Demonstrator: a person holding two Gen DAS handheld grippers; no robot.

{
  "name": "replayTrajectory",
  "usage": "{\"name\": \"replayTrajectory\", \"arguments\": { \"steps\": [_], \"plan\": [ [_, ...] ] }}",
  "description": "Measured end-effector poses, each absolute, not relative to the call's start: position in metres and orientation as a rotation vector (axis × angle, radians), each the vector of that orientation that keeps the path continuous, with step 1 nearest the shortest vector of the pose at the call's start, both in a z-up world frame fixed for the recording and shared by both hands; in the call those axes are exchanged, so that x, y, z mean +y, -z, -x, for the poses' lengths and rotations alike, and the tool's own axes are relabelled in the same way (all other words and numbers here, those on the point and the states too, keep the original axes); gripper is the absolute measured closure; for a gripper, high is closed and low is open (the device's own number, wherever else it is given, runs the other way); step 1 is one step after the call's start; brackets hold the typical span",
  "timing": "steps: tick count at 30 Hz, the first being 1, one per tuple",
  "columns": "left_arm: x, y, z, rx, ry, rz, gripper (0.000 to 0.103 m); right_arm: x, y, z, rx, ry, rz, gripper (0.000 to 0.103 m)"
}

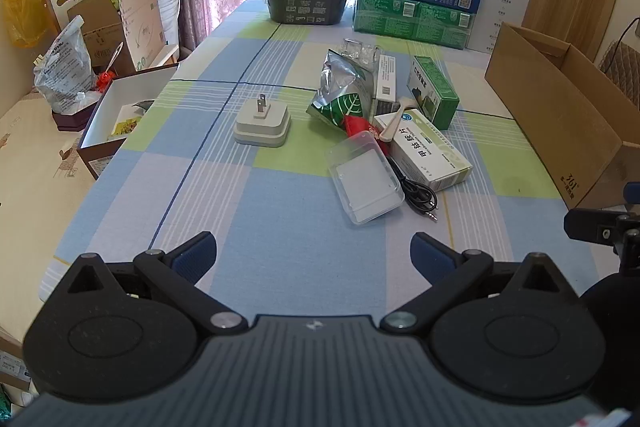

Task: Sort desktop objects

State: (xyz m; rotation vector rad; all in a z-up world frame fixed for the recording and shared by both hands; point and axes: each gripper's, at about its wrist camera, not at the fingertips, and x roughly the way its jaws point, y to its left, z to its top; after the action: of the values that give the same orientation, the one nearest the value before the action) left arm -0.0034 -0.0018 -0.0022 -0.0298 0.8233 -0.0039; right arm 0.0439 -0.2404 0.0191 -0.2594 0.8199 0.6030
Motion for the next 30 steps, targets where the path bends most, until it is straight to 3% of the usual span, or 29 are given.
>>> {"name": "replayTrajectory", "arguments": {
  "steps": [30],
  "plan": [
    [0.0003,0.002,0.0034,0.824,-0.018,0.031,0.002,-0.2411,-0.0194,-0.0439,0.815,-0.636,0.276,0.002]
  ]
}}
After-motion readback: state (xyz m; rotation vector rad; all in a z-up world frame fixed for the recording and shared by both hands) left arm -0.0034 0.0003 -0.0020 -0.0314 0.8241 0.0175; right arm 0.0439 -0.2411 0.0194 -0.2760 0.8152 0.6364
